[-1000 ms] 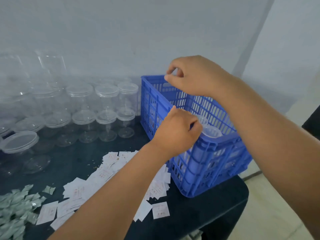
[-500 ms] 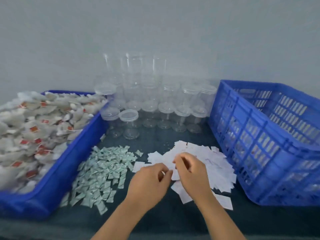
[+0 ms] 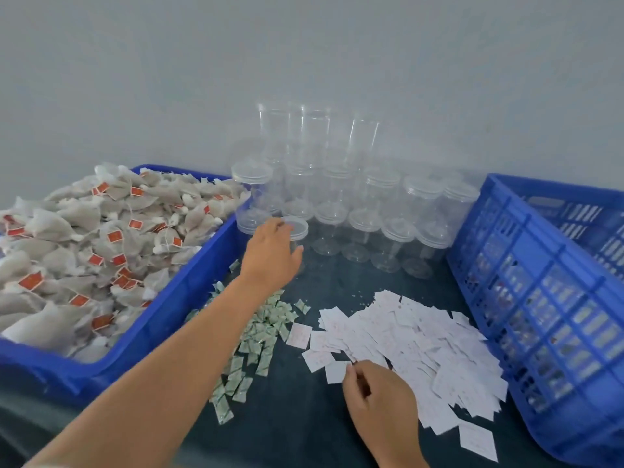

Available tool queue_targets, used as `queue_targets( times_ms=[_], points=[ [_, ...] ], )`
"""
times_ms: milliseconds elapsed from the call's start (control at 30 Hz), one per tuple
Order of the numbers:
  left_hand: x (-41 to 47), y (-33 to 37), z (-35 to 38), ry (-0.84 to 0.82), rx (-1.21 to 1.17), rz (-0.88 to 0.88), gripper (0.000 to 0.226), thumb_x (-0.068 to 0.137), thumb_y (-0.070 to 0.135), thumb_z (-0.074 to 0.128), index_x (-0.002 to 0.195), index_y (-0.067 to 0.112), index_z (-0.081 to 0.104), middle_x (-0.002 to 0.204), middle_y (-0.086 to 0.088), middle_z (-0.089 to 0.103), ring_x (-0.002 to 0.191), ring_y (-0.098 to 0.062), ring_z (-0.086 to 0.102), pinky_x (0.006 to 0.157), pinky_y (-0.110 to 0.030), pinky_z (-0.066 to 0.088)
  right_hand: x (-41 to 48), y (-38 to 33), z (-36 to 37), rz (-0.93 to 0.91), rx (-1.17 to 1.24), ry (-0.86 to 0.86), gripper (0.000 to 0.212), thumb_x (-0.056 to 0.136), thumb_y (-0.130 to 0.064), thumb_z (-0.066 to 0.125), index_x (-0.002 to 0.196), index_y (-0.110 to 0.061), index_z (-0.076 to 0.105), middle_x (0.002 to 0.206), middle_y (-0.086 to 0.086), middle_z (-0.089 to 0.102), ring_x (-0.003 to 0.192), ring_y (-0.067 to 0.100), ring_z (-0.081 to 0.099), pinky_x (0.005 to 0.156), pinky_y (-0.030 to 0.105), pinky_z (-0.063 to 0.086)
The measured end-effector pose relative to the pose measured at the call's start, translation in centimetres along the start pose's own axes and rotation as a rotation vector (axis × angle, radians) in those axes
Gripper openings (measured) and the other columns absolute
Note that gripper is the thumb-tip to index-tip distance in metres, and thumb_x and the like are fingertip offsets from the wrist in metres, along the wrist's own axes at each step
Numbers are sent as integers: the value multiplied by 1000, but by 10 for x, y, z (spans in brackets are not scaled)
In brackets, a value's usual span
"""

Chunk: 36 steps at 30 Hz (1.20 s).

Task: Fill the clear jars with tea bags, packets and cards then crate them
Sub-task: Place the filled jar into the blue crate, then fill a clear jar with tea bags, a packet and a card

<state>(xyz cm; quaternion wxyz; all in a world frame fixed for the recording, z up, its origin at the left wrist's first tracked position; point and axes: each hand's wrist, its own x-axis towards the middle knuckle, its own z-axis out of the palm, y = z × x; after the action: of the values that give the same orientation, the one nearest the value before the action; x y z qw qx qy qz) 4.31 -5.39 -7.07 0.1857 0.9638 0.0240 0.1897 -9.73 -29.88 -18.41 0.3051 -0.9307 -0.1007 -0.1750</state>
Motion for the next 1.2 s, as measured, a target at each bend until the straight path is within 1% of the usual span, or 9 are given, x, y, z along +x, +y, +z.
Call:
queue_targets(
  times_ms=[200, 400, 567, 633, 800, 867, 1000, 1100, 1200],
  points=[
    [44, 1, 26, -271, 338, 32, 87, 104, 61, 45, 161, -1, 22, 172, -23, 10, 160, -39, 10, 129, -51, 16, 3, 5, 1, 57, 63, 56, 37, 96, -22, 73, 63, -25, 56, 55, -9, 51, 56, 16, 50, 50, 23, 35],
    [32, 7, 34, -69, 86, 70, 67, 92, 41, 74, 137, 1, 45, 140, -20, 51, 132, -39, 48, 109, -42, 41, 3, 9, 2, 68, 110, 61, 36, 100, -30, 63, 64, -26, 55, 59, -5, 54, 64, 22, 55, 50, 25, 38],
    [7, 24, 0, -111, -67, 94, 99, 79, 51, 76, 159, 18, 29, 145, -11, 42, 140, -33, 36, 118, -46, 34, 1, 6, -1, 31, 106, 90, 29, 99, -28, 71, 73, -31, 60, 63, -15, 56, 68, 15, 58, 53, 22, 41],
    [-16, 36, -16, -126, -157, 108, 98, 76, 58, 74, 159, 26, 33, 140, -2, 39, 139, -25, 31, 119, -44, 33, -2, 1, -4, -23, 172, 167, 11, 94, -42, 71, 98, -32, 67, 85, -24, 61, 84, 4, 62, 69, 16, 47],
    [-101, 63, -38, -219, -354, 229, 91, 74, 67, 68, 155, 47, 32, 125, 21, 36, 126, -4, 29, 107, -28, 32, -6, -3, -8, 1, 386, 61, 117, 68, -79, 81, 161, -26, 35, 162, -17, 40, 150, 0, 37, 116, 15, 34],
    [-133, 69, -36, -255, -370, 272, 86, 73, 68, 69, 150, 53, 35, 120, 20, 34, 122, -4, 34, 104, -26, 39, -5, -5, -11, -30, 494, -38, 118, 67, -81, 83, 162, -37, 27, 159, -28, 43, 146, -7, 43, 110, 10, 39],
    [-170, 62, -29, -152, -387, 394, 68, 77, 63, 72, 138, 43, 51, 131, 19, 37, 130, -8, 39, 104, -24, 41, -6, 0, -9, -131, 456, -47, 93, 70, -44, 93, 150, -27, 48, 135, -19, 64, 123, 8, 66, 94, 29, 58],
    [-178, 56, -25, -146, -439, 460, 70, 82, 60, 75, 142, 29, 58, 151, 20, 49, 143, -4, 44, 115, -28, 40, -11, 1, -6, -177, 460, -21, 81, 72, -46, 93, 141, -23, 56, 131, -22, 63, 117, 7, 66, 89, 20, 55],
    [-185, 56, -21, -73, -412, 414, 67, 81, 62, 74, 139, 31, 61, 143, 24, 58, 130, 5, 55, 103, -26, 51, -12, 3, -1, -186, 360, -16, 78, 74, -54, 89, 139, -27, 56, 129, -28, 59, 114, -2, 63, 89, 22, 54]
  ],
)
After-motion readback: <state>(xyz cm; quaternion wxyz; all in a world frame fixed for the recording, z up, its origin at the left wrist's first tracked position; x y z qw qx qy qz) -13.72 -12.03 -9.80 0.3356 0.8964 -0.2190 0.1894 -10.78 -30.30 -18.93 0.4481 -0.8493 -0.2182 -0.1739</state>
